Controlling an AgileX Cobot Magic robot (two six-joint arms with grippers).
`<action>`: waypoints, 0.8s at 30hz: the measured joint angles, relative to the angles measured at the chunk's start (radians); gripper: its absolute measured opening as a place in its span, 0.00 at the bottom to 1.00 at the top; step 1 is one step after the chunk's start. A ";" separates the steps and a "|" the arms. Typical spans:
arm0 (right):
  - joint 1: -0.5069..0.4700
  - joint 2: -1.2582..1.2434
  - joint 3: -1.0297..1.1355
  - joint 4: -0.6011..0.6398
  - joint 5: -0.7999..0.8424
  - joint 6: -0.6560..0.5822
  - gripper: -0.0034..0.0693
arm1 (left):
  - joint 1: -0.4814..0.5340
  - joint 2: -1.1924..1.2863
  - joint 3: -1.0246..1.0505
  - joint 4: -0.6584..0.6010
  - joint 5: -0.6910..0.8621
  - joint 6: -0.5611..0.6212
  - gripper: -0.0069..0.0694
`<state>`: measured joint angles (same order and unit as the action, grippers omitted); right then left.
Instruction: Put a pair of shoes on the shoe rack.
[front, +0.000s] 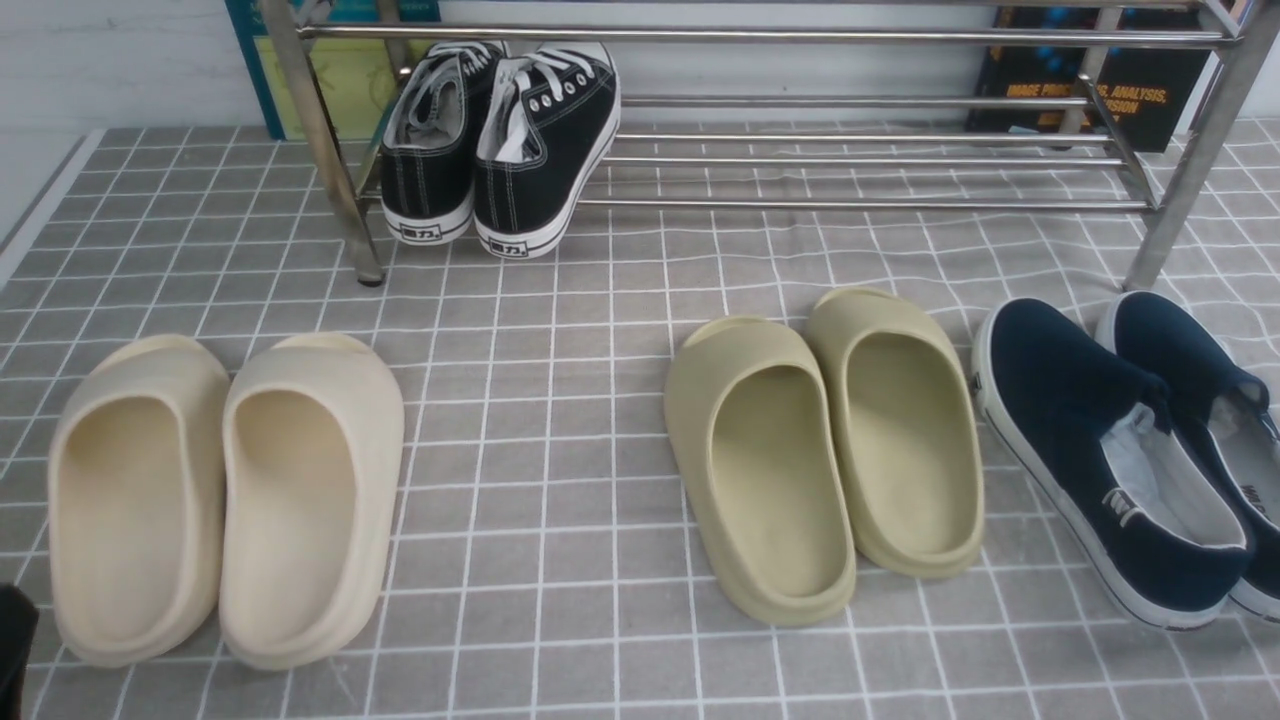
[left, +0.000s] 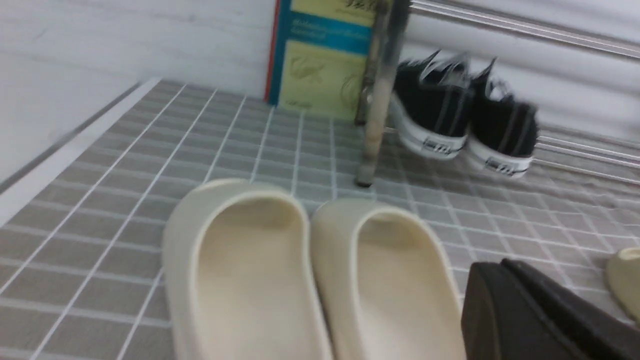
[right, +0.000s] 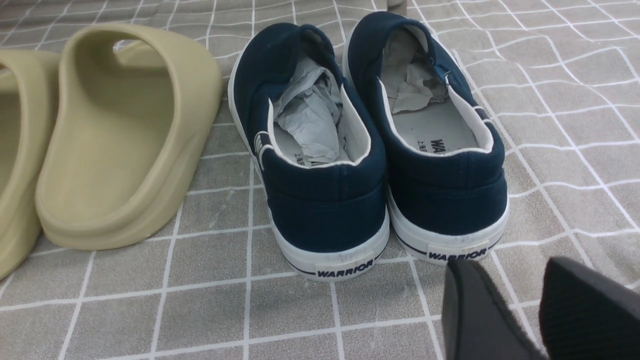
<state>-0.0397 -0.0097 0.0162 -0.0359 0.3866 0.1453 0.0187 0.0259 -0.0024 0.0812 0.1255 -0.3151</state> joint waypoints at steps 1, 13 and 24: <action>0.000 0.000 0.000 0.000 0.000 0.000 0.38 | 0.024 -0.021 0.007 -0.008 0.042 0.000 0.07; 0.000 0.000 0.000 0.000 -0.001 0.000 0.38 | 0.021 -0.036 0.032 -0.022 0.221 0.000 0.07; 0.000 0.000 0.000 0.000 -0.001 0.000 0.38 | 0.018 -0.036 0.032 -0.041 0.251 0.032 0.07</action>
<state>-0.0397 -0.0097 0.0162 -0.0359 0.3856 0.1453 0.0365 -0.0103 0.0300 0.0399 0.3762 -0.2828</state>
